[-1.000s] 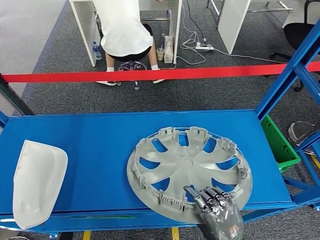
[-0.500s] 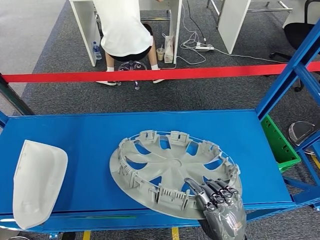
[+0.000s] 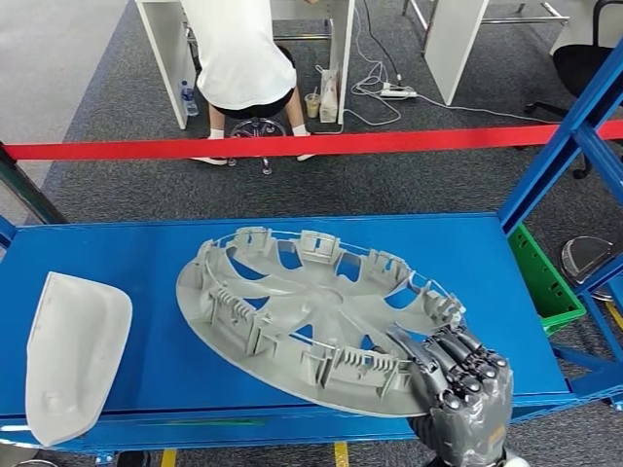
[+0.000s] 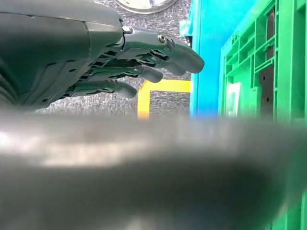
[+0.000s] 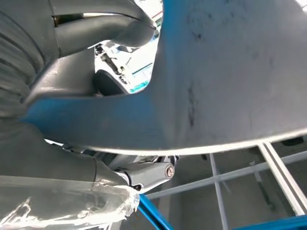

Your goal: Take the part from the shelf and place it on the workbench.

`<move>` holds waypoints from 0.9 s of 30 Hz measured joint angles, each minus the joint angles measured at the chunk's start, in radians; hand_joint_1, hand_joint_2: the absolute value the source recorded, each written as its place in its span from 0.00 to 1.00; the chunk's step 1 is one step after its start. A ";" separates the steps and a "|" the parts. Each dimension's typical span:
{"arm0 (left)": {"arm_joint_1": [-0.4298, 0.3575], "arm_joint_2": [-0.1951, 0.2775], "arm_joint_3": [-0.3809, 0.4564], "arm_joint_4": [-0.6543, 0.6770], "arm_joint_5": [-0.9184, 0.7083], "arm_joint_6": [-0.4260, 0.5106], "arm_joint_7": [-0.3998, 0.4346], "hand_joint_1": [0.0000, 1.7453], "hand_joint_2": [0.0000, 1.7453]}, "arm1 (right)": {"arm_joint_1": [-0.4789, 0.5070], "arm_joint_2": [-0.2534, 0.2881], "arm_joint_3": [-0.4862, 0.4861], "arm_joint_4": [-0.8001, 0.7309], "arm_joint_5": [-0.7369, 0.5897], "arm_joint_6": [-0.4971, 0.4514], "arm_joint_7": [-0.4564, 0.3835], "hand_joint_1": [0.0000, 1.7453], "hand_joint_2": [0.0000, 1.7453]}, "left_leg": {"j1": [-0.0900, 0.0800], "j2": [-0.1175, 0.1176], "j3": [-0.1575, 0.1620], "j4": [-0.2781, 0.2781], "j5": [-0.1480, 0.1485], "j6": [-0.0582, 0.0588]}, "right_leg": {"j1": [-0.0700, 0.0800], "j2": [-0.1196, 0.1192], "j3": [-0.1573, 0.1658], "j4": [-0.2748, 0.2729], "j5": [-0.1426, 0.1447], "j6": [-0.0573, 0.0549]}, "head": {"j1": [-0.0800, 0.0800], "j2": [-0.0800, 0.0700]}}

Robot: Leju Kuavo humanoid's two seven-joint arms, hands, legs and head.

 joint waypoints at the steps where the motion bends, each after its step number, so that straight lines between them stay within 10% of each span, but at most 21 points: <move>1: 0.000 0.000 0.001 -0.001 0.001 0.000 0.000 0.00 1.00 | 0.007 0.009 -0.008 -0.003 -0.001 0.000 -0.006 1.00 1.00 | 0.000 0.000 0.000 0.000 0.000 0.000 | 0.000 0.000 0.000 0.000 0.000 0.000 | 0.000 0.000; 20: -0.012 0.002 0.002 -0.009 -0.007 0.017 -0.021 0.00 1.00 | 0.085 0.124 -0.097 -0.009 -0.260 -0.013 -0.164 1.00 1.00 | -0.007 0.000 0.000 0.001 -0.002 0.004 | -0.007 -0.001 0.000 -0.001 0.002 0.005 | 0.000 0.000; 25: -0.013 0.003 -0.012 -0.012 0.004 0.029 -0.021 0.00 1.00 | 0.095 0.107 -0.064 -0.007 -0.331 -0.017 -0.136 1.00 1.00 | -0.011 0.001 0.001 -0.006 0.010 0.023 | -0.015 -0.001 -0.001 0.000 0.003 0.022 | 0.000 0.000; 27: -0.015 0.003 -0.016 -0.012 0.005 0.031 -0.021 0.00 1.00 | 0.095 0.099 -0.057 -0.007 -0.335 -0.018 -0.129 1.00 1.00 | -0.007 0.004 0.001 -0.016 0.020 0.033 | -0.015 -0.002 -0.022 0.049 -0.043 0.023 | 0.002 0.000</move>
